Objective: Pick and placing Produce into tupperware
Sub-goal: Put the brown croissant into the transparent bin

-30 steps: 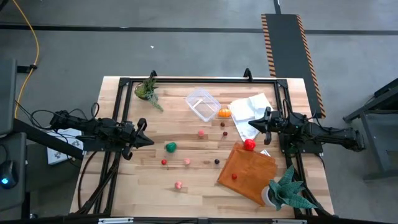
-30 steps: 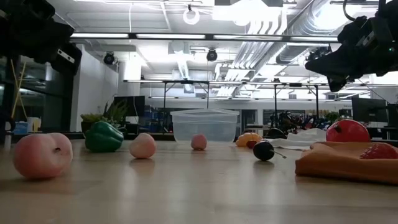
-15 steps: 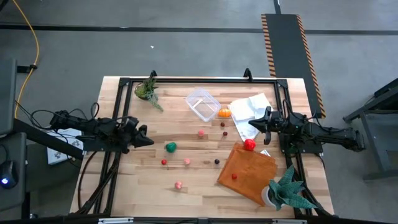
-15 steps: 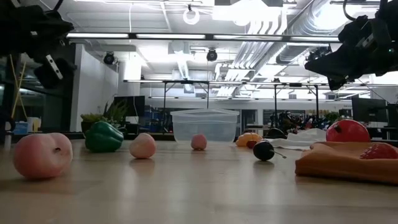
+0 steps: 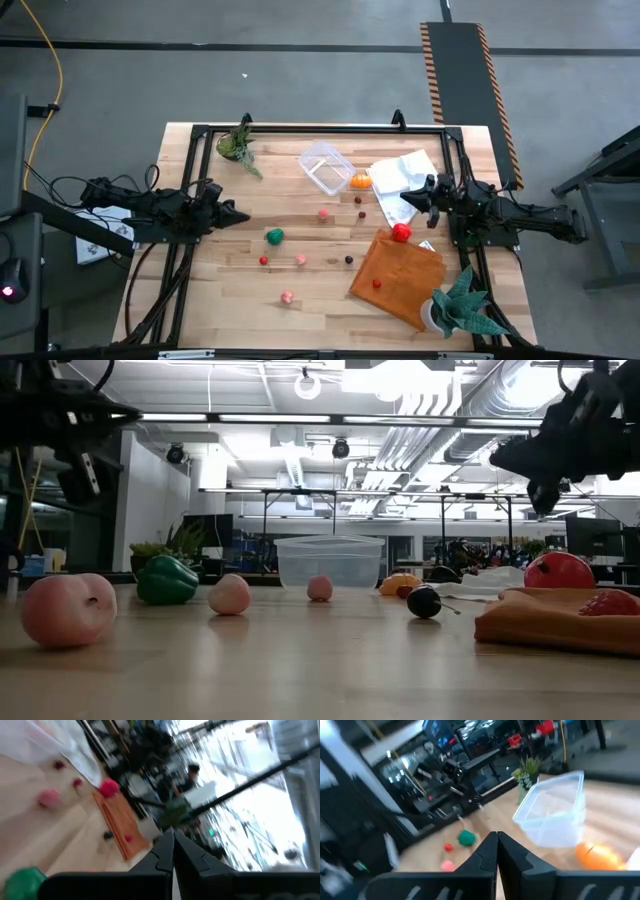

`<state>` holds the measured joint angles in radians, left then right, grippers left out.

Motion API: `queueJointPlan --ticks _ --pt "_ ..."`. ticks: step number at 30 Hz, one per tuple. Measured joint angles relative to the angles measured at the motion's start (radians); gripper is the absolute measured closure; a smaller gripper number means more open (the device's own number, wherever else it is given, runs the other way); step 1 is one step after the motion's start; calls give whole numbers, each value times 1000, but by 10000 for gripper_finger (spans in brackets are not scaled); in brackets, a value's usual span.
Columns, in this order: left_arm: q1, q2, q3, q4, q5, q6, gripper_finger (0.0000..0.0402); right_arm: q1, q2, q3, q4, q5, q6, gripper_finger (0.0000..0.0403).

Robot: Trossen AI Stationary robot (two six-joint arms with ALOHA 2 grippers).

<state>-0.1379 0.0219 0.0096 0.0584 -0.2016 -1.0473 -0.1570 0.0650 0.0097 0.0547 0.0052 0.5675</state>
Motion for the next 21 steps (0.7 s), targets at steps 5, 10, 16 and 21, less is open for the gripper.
queueJointPlan --ticks 5,10,16,21 --pt "0 0 0 1 -69 -38 401 0 0 0 20 3 335 403" --pt "0 0 0 1 -83 -22 401 0 0 0 23 58 520 403" --pt "0 0 0 1 -87 -20 401 0 0 0 23 154 651 403" --pt "0 0 0 1 -101 -20 401 -1 0 0 63 323 870 403"
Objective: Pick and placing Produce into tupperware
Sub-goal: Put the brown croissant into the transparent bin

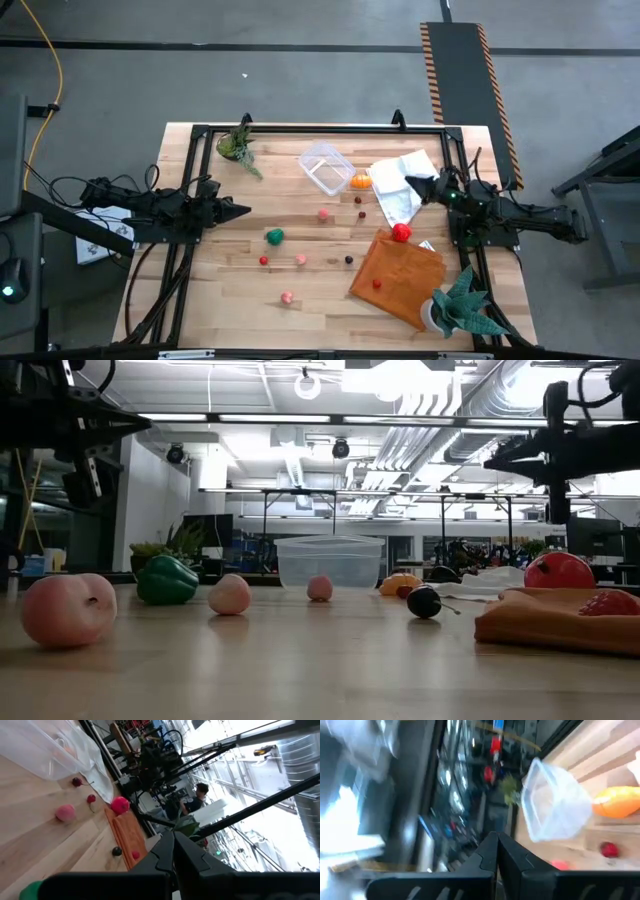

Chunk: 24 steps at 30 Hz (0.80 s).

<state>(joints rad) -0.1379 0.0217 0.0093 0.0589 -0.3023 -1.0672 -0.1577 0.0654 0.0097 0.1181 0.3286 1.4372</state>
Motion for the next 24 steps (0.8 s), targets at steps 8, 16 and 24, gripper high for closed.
queueJointPlan --ticks 8,16,24 --pt "0 0 0 8 -84 48 401 17 45 136 281 3 -408 403" --pt "0 3 50 49 63 102 401 82 371 575 -432 -5 -612 403" --pt "0 116 338 -134 85 279 401 89 717 856 -614 -96 -899 403"
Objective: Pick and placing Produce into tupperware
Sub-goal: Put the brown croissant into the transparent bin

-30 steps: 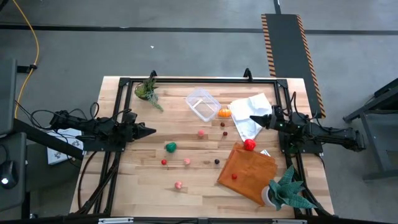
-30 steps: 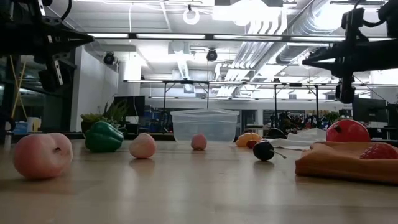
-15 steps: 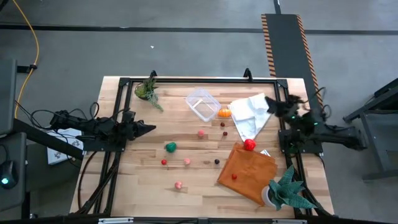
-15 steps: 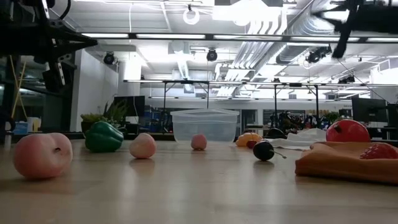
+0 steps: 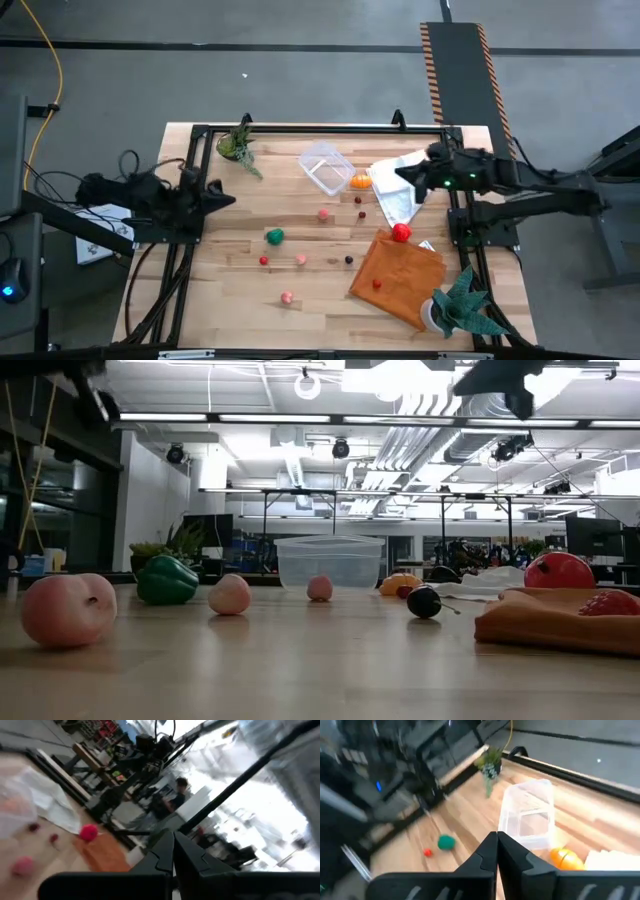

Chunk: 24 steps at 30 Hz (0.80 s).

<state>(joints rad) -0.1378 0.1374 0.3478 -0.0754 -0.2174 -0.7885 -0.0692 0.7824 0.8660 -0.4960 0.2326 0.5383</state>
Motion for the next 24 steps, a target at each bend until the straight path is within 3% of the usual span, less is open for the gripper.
queueJointPlan --ticks 8,16,20,24 --pt "0 332 451 -401 -27 194 401 -29 199 188 -206 0 -75 403" --pt "0 597 896 -628 -113 451 401 -45 240 367 -363 -54 -214 403" --pt "0 680 1046 -806 -198 504 401 -73 240 461 -491 -129 -290 403" --pt "0 730 1105 -930 -241 493 401 -110 243 539 -646 -138 -350 403"
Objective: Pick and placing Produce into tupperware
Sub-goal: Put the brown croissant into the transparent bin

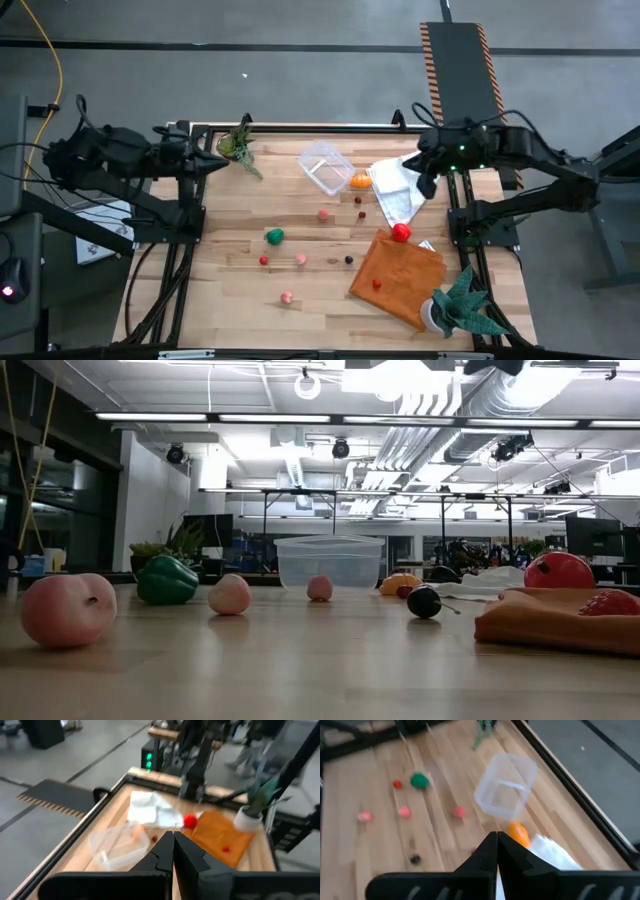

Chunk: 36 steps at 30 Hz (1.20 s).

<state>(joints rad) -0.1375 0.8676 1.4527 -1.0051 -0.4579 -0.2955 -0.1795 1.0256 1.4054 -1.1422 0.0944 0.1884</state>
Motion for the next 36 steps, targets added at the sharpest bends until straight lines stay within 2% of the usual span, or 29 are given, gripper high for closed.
queueJointPlan --ticks 4,10,14,18,21,27,31,36 --pt "0 18 3 -21 0 -6 401 -30 1 63 -114 -5 -45 403" --pt "1 18 3 -21 -7 -111 401 -79 1 121 -221 -98 -105 403" --pt "1 8 3 -24 -7 -129 401 -121 1 131 -279 -139 -150 403" --pt "60 -12 3 -24 -4 -114 401 -181 3 132 -282 -152 -226 403" --pt "147 -24 3 -24 55 -79 401 -249 19 132 -276 -199 -281 403" --pt "350 -26 3 -33 259 36 401 -382 65 132 -270 -300 -377 403" --pt "482 11 4 -87 377 104 401 -459 111 132 -264 -357 -433 403" --pt "625 78 3 -142 484 162 401 -524 166 132 -254 -367 -483 403"
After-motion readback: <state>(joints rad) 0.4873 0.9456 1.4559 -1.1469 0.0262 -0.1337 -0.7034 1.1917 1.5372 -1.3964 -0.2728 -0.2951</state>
